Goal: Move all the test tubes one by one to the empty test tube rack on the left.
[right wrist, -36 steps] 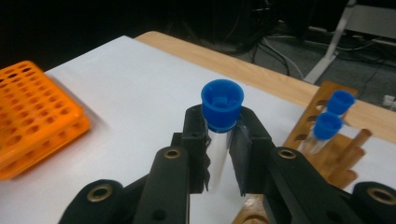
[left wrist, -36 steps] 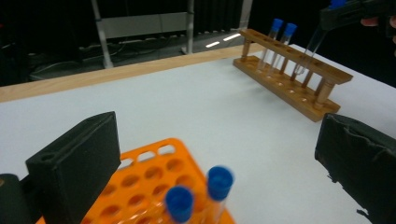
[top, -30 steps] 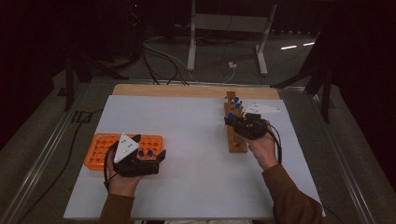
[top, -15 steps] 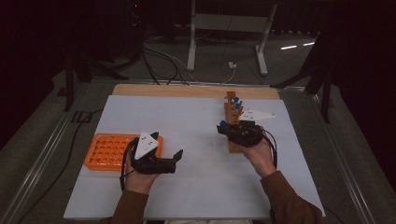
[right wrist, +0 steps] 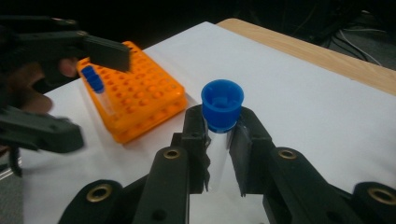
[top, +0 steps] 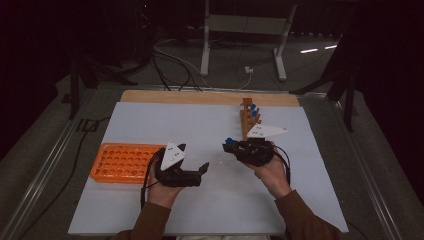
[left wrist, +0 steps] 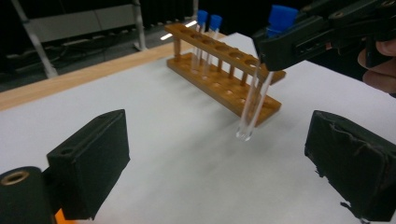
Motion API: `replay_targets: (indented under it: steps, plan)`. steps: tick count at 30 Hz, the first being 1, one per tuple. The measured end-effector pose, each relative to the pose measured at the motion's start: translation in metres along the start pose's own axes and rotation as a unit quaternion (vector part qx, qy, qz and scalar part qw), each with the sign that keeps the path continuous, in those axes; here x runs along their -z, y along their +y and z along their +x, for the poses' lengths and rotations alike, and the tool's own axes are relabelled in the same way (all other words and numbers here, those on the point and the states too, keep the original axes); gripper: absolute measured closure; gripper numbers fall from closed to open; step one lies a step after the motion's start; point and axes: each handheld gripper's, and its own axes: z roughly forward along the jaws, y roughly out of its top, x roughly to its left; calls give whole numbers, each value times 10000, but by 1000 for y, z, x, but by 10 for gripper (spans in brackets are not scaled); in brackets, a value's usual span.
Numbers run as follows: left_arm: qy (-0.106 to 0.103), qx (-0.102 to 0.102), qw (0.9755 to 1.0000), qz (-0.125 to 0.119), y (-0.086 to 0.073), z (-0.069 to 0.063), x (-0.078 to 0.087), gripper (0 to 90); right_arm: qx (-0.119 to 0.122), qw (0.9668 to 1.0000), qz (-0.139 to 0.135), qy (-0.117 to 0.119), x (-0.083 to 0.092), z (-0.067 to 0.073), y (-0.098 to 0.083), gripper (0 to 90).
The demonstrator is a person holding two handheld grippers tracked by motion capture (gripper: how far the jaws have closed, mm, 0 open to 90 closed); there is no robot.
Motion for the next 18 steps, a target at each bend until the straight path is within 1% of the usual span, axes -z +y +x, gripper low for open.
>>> replay_targets:
  steps: [2, 5, 7, 9, 12, 14, 18]
  plan:
    - [-19, -43, 10000, 43, 0, -3, -4, 87, 42, 10000, 6, 62, -1, 4, 1, 767]
    - [-57, -70, 9999, 83, 0, -7, -10, 124, 85, 9999, 24, 136, -3, 10, 2, 767]
    - [-76, -109, 9998, 112, 1, -9, -13, 165, 103, 9998, 42, 190, -4, 13, 2, 767]
    - [-117, -116, 9998, 141, 1, -11, -17, 175, 117, 9996, 59, 242, -5, 16, 2, 767]
    - [-147, -143, 9997, 156, 0, -15, -21, 237, 126, 9994, 59, 320, -7, 20, 2, 766]
    - [-186, -150, 9996, 164, 0, -17, -24, 327, 152, 9992, 68, 363, -7, 23, 3, 767]
    - [-397, -166, 9989, 163, 0, -17, -25, 490, 189, 9988, 77, 439, -8, 28, 4, 767]
